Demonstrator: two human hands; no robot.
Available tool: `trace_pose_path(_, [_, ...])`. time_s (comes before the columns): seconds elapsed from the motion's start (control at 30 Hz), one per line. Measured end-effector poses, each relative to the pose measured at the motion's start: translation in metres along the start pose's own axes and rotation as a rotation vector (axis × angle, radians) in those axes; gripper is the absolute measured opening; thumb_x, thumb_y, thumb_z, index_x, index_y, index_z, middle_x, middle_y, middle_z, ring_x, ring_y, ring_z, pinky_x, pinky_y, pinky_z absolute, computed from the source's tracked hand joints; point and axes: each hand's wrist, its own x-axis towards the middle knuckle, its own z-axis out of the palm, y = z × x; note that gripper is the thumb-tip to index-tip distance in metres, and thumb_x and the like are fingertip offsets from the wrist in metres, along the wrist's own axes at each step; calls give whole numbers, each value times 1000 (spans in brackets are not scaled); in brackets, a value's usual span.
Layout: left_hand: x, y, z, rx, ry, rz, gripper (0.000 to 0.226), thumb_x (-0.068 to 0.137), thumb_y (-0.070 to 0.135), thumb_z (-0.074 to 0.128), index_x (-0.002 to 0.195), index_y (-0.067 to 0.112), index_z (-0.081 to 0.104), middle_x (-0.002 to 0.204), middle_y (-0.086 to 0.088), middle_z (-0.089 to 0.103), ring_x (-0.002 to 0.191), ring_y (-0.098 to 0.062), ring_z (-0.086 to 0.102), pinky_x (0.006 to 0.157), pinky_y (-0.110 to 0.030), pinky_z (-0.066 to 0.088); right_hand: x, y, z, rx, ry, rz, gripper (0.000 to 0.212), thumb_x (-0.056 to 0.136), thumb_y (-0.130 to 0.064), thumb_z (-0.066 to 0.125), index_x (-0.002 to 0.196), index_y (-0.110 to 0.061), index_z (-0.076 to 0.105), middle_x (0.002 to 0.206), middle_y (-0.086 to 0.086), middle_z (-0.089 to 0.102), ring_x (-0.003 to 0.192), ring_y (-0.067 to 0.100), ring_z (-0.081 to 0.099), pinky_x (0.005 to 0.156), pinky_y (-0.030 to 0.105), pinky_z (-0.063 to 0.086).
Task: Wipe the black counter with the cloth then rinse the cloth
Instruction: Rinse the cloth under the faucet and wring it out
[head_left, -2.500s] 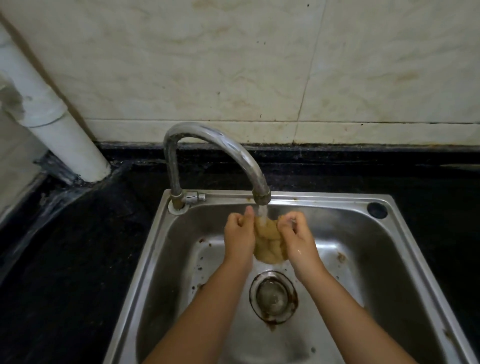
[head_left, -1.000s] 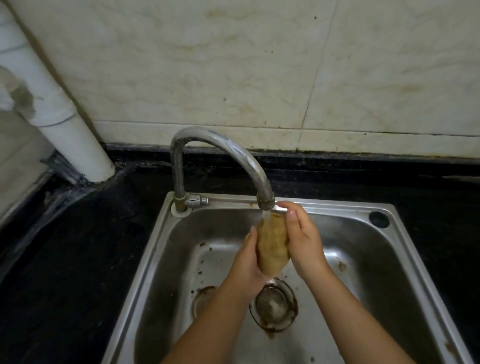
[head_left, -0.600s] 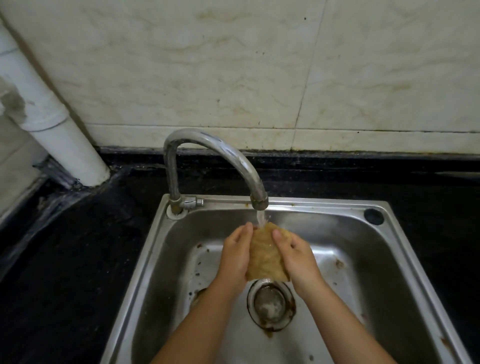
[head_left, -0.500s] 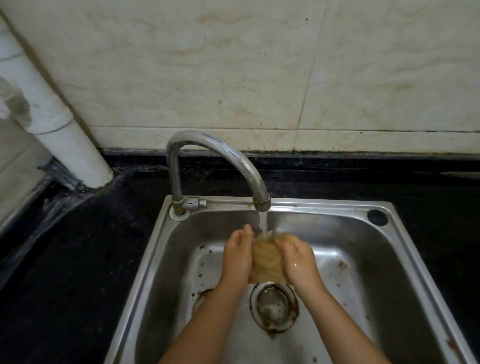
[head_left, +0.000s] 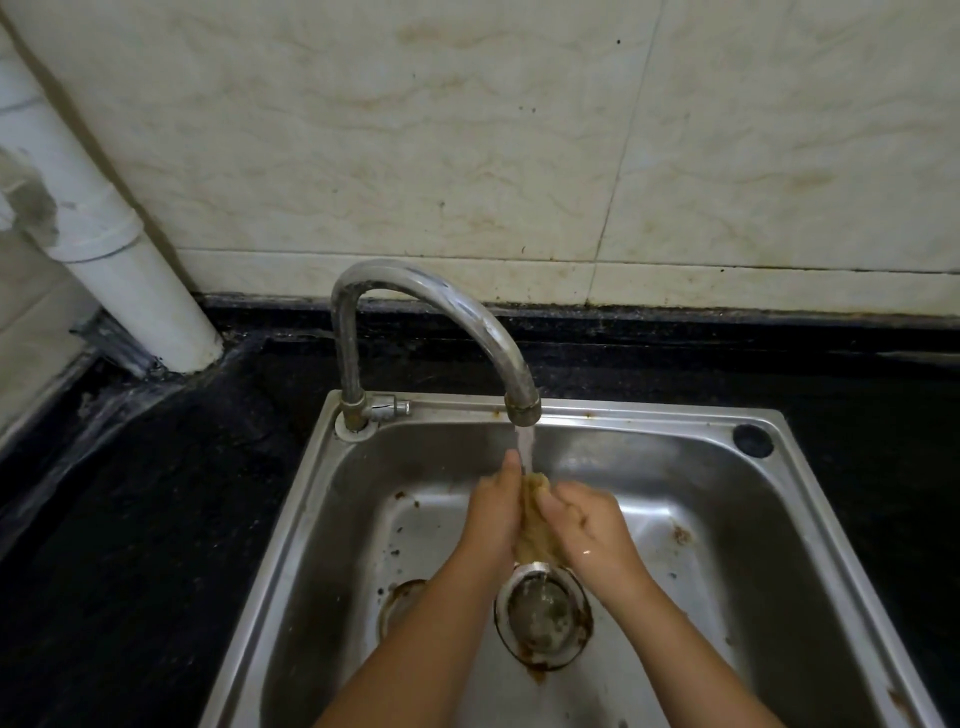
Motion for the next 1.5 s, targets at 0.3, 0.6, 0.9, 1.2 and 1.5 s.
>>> trace_pose_path(0.3, [-2,4,9,-164,56,84,46,98,31,38,63,8,58,51,-1,60,54,-16,57,55,-24,45,43,-15,2,-459,34,269,48,100,-26,29,74,-4,63,86,20,67,77,29,60,60,26,32])
trace_pose_path(0.6, [-5,3,8,-66,29,105,44,97,31,39,63,11,59,55,-2,60,56,-14,58,54,-23,46,49,-11,5,-400,37,365,48,100,-25,31,92,6,67,94,21,69,78,24,59,65,22,33])
trace_pose_path(0.9, [-8,1,16,-10,32,131,38,99,23,36,66,15,54,57,2,58,57,-10,55,54,-22,44,41,-4,2,-158,96,382,51,98,-22,38,48,-17,45,53,3,49,54,18,50,58,24,38])
trace_pose_path(1.2, [-7,-9,12,-17,50,87,43,98,30,36,65,13,56,61,-4,60,63,-16,58,60,-26,46,35,0,6,-166,119,410,53,99,-24,37,47,-15,46,50,-2,44,57,18,48,62,23,37])
trace_pose_path(1.5, [0,6,-16,-23,-5,40,54,98,40,27,57,11,48,56,-3,54,59,-15,50,58,-27,41,23,0,-13,405,-36,655,9,89,-20,56,97,-20,51,90,1,57,80,14,56,71,24,46])
